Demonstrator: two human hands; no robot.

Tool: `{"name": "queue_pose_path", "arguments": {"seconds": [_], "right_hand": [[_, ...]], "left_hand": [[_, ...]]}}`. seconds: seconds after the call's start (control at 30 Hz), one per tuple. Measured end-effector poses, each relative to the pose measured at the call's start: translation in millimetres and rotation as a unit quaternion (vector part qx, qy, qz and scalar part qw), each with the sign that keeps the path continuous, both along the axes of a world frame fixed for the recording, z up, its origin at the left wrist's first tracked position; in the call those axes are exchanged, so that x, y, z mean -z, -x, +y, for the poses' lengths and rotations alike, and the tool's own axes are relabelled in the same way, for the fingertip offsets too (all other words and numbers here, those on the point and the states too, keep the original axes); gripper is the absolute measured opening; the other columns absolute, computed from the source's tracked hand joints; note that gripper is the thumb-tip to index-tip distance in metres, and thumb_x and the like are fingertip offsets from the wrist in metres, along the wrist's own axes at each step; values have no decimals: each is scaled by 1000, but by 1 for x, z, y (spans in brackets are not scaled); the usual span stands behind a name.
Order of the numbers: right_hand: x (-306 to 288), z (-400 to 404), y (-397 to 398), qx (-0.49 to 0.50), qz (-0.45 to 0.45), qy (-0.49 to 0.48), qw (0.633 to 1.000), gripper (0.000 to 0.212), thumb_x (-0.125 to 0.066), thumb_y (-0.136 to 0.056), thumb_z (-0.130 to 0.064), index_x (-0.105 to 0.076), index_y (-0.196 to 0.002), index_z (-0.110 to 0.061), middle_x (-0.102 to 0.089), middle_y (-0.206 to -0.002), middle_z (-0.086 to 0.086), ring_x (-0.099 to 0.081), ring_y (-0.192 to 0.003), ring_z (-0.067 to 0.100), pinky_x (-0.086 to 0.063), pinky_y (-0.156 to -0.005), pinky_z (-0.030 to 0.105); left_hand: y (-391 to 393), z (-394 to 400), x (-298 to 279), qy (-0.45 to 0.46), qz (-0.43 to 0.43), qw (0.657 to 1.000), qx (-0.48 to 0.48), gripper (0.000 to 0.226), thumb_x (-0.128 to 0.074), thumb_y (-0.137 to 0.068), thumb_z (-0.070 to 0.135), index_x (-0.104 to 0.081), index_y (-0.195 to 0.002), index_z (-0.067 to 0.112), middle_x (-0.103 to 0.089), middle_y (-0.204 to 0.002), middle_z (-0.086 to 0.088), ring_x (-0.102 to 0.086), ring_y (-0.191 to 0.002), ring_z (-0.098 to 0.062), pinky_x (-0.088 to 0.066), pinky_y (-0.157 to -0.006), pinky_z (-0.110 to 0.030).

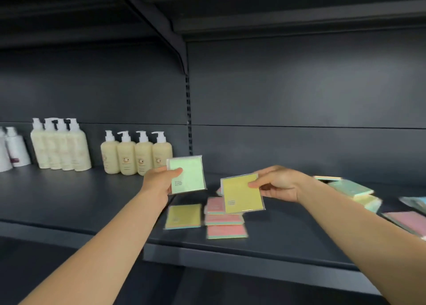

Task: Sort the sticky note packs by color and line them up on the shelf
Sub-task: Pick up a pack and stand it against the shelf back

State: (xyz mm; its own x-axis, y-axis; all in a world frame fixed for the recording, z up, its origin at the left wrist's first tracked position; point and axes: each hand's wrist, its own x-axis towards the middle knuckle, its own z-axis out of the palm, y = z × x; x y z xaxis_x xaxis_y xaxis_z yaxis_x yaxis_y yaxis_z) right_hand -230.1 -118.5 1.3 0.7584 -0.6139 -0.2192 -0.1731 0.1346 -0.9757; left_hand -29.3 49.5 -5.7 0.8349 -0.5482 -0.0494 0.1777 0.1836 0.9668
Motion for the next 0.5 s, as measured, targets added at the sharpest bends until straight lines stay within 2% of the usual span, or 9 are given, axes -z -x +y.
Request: {"name": "queue_pose_path", "arguments": {"seconds": [0.07,0.17,0.23,0.27,0.33,0.43,0.5], "right_hand": [[7,20,-34,23,-6,8,1000,52,-68,-78,8,-47,-125,17,-65,-109,17,-64,-98,20,-56,-81,24],[19,45,-74,59,-9,20,998,39,-73,-75,7,-60,-111,8,-65,-116,19,-65,-100,23,-56,-80,26],[27,61,-95,73,1,29,997,24,-74,-73,7,-62,-93,2,-64,-107,17,-64,-97,24,-56,-80,28],[31,69,-103,83,13,40,996,23,-74,-73,8,-62,-92,1,-63,-104,16,-63,-96,24,-56,-81,29],[34,81,-115,109,57,76,989,30,-74,-74,7,-62,-101,4,-61,-93,13,-62,-92,22,-55,-80,29],[35,89,-126,137,118,130,975,33,-77,-72,3,-63,-103,4,-59,-75,8,-61,-70,19,-56,-86,33],[32,91,-130,150,170,190,955,40,-79,-71,-4,-64,-106,8,-61,-78,9,-58,-68,18,-52,-93,38]], "left_hand": [[-29,19,0,9,12,1000,5,29,-61,-85,-5,-59,-113,0,-62,-107,-14,-61,-88,-26,-52,-69,-35],[-62,42,0,31,18,999,12,24,-61,-85,-5,-59,-107,5,-62,-107,-12,-62,-83,-22,-53,-73,-37],[-78,53,1,41,25,999,23,24,-61,-85,-6,-58,-104,7,-62,-107,-10,-61,-86,-23,-53,-76,-40],[-84,57,2,42,27,998,30,24,-60,-85,-7,-58,-104,8,-62,-107,-10,-61,-89,-24,-52,-77,-41],[-95,63,4,37,31,998,44,24,-61,-84,-7,-59,-102,8,-62,-107,-10,-60,-93,-25,-53,-79,-41],[-107,64,9,26,39,997,62,22,-63,-84,-5,-60,-102,8,-63,-107,-9,-61,-92,-24,-53,-77,-38],[-110,60,11,26,43,996,79,23,-63,-83,-4,-61,-103,6,-64,-106,-9,-62,-90,-23,-52,-69,-32]]}}
